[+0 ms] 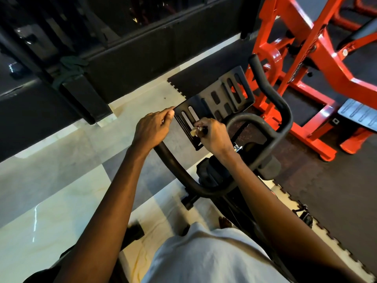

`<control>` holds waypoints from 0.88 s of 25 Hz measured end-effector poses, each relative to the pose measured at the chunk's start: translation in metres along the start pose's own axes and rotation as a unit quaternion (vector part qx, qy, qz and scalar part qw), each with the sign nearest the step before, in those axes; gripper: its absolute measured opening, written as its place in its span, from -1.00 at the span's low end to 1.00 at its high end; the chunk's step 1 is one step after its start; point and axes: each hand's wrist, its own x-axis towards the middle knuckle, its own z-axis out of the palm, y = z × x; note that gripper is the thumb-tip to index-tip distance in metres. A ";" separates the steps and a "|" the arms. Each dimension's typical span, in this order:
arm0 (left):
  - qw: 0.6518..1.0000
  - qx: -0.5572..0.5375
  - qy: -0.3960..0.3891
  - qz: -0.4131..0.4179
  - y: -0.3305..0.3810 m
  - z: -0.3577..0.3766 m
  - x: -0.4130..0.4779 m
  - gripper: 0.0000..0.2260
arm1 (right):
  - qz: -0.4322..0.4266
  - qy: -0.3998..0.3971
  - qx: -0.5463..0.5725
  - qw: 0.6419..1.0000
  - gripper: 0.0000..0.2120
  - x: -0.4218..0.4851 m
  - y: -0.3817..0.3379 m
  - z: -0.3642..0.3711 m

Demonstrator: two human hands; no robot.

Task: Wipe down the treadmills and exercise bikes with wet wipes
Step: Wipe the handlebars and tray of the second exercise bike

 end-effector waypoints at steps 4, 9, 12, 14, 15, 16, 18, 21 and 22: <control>1.000 -0.001 0.006 -0.006 0.000 0.001 0.000 -0.53 | 0.021 -0.078 -0.051 0.995 -0.86 0.003 0.003 0.000; 1.000 -0.004 0.025 -0.006 0.001 0.003 0.000 -0.55 | 0.044 -0.092 -0.002 0.995 -0.89 0.011 0.005 -0.013; 0.998 -0.013 0.059 -0.009 0.001 0.004 -0.002 -0.59 | 0.013 0.024 0.084 0.996 -0.87 0.023 -0.006 -0.017; 0.996 -0.020 0.083 -0.013 0.001 0.006 -0.004 -0.64 | -0.025 0.082 0.111 0.990 -0.84 0.031 -0.018 -0.010; 0.995 -0.022 0.092 -0.013 0.001 0.006 -0.005 -0.66 | -0.041 0.088 0.114 0.989 -0.82 0.033 -0.026 -0.003; 0.995 -0.024 0.100 -0.010 0.001 0.007 -0.006 -0.67 | -0.053 0.095 0.110 0.988 -0.81 0.034 -0.032 0.005; 0.993 -0.027 0.115 0.000 0.002 0.007 -0.007 -0.69 | -0.061 0.116 0.104 0.986 -0.80 0.035 -0.037 0.016; 0.993 -0.013 0.119 0.019 0.003 0.007 -0.008 -0.68 | -0.074 0.100 0.067 0.990 -0.80 0.043 -0.034 0.012; 0.993 -0.006 0.116 0.025 0.002 0.006 -0.008 -0.67 | -0.076 0.096 0.039 0.992 -0.81 0.047 -0.033 0.010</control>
